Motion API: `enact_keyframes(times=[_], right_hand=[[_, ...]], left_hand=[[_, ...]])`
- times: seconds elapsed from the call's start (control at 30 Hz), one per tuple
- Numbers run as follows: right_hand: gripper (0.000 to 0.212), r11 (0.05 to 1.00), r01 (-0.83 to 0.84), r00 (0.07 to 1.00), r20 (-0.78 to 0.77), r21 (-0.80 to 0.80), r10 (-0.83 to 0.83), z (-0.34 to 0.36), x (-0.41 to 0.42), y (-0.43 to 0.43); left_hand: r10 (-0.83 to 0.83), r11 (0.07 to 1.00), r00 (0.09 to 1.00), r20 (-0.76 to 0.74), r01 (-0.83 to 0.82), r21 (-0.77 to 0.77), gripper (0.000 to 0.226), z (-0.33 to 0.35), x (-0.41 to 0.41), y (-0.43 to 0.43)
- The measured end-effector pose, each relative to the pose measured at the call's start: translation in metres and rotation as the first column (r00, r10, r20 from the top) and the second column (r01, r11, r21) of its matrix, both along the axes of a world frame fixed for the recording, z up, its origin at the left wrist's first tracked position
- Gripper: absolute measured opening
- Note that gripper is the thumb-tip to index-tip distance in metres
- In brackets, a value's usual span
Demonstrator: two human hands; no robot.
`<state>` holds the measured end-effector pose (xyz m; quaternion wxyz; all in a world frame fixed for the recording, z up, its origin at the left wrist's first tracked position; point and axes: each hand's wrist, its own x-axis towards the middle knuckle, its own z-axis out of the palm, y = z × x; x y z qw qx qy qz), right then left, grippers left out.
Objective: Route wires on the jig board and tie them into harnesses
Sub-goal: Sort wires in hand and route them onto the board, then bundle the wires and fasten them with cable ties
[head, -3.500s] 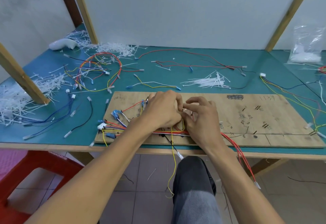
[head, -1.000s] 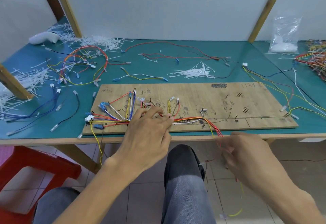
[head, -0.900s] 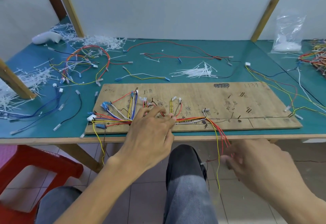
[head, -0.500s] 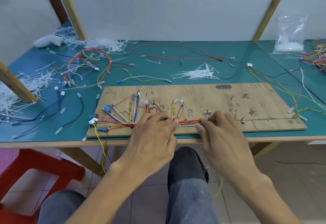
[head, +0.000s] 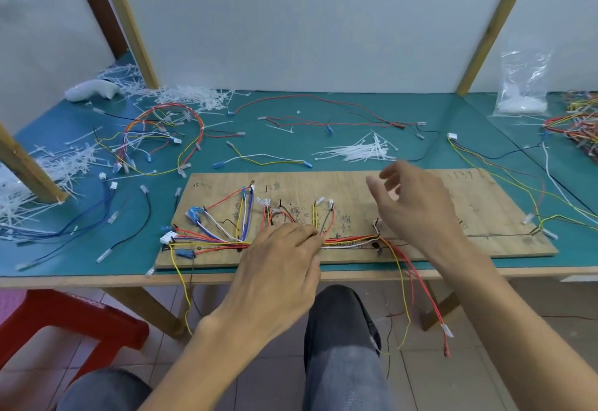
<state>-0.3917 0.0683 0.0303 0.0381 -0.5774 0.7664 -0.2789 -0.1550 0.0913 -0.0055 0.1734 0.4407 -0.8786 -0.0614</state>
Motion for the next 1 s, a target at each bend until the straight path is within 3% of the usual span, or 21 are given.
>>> enact_keyframes(times=[0.2, 0.37, 0.53, 0.73, 0.87, 1.0], right_hand=[[0.020, 0.982, 0.166, 0.972, 0.153, 0.089, -0.178, 0.003, -0.051, -0.118], [0.021, 0.953, 0.203, 0.960, 0.148, 0.224, -0.239, -0.015, -0.077, -0.163], [0.020, 0.938, 0.226, 0.953, 0.139, 0.264, -0.269, -0.020, -0.086, -0.177], [0.031, 0.921, 0.272, 0.862, 0.354, 0.280, -0.362, -0.012, -0.101, -0.177], [0.041, 0.914, 0.288, 0.853, 0.356, 0.288, -0.381, -0.005, -0.115, -0.168], [0.030, 0.899, 0.359, 0.800, 0.414, 0.252, -0.435, 0.001, -0.126, -0.160]], left_hand=[[0.001, 1.000, 1.000, 0.001, -0.001, 0.016, 0.036, 0.005, -0.002, -0.004], [0.007, 1.000, 1.000, -0.025, -0.007, 0.031, 0.038, 0.006, -0.001, -0.002], [0.006, 0.999, 1.000, -0.014, -0.006, 0.041, 0.044, 0.004, -0.001, -0.006], [0.025, 0.999, 0.997, -0.076, -0.022, 0.043, 0.040, 0.002, -0.001, -0.008], [0.023, 0.998, 0.995, -0.093, -0.018, 0.057, 0.039, 0.001, 0.000, -0.010], [0.035, 0.997, 0.988, -0.148, -0.023, 0.078, 0.031, 0.006, -0.001, -0.009]])
